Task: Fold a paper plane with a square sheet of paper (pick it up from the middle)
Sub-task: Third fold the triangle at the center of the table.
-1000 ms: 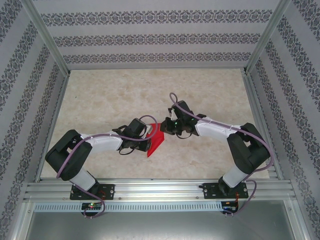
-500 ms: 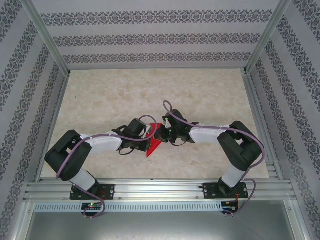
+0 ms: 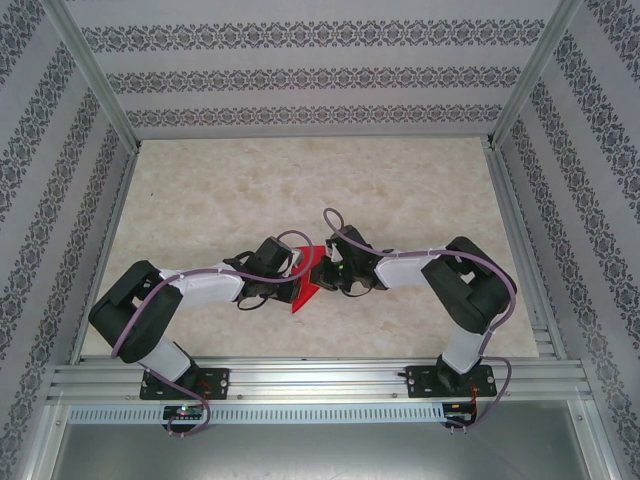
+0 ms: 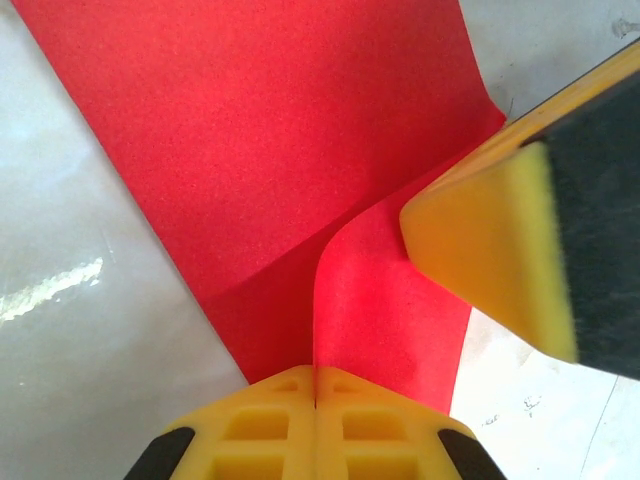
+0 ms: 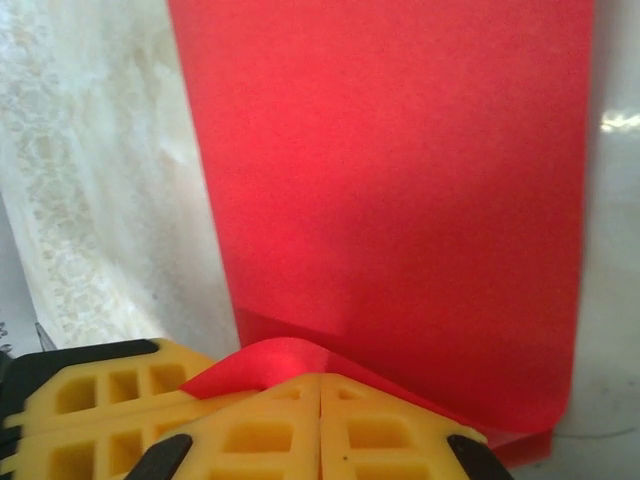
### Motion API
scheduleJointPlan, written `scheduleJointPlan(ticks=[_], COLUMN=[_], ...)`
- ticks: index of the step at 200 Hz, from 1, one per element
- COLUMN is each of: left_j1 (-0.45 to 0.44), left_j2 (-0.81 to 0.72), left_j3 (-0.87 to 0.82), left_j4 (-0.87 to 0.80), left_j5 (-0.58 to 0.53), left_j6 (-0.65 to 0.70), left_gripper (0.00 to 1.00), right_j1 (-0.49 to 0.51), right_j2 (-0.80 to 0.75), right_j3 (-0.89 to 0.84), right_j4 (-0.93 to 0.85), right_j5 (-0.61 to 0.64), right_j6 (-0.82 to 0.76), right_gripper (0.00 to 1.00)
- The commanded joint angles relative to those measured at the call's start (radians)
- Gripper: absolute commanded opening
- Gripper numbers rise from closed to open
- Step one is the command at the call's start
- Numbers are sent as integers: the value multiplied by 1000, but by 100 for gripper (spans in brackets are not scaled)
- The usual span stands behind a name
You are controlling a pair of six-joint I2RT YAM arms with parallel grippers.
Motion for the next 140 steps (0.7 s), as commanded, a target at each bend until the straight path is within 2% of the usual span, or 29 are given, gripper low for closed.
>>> scheduleJointPlan(ticks=[1, 42, 91, 140], left_j1=[11, 11, 11, 12], left_j2=[0, -2, -2, 9], left_j3=[-27, -34, -43, -40], left_j4=[-25, -34, -30, -29], left_j5=[-19, -28, -26, -21], left_j6=[-11, -7, -8, -4], left_gripper=[2, 2, 2, 2], right_j1=[2, -4, -20, -25], right_j2=[35, 35, -88, 17], right_j3=[-16, 0, -6, -5], right_j4=[33, -43, -56, -43], right_j5=[3, 15, 21, 25], right_j6=[-6, -41, -37, -36], right_gripper=[8, 10, 12, 10])
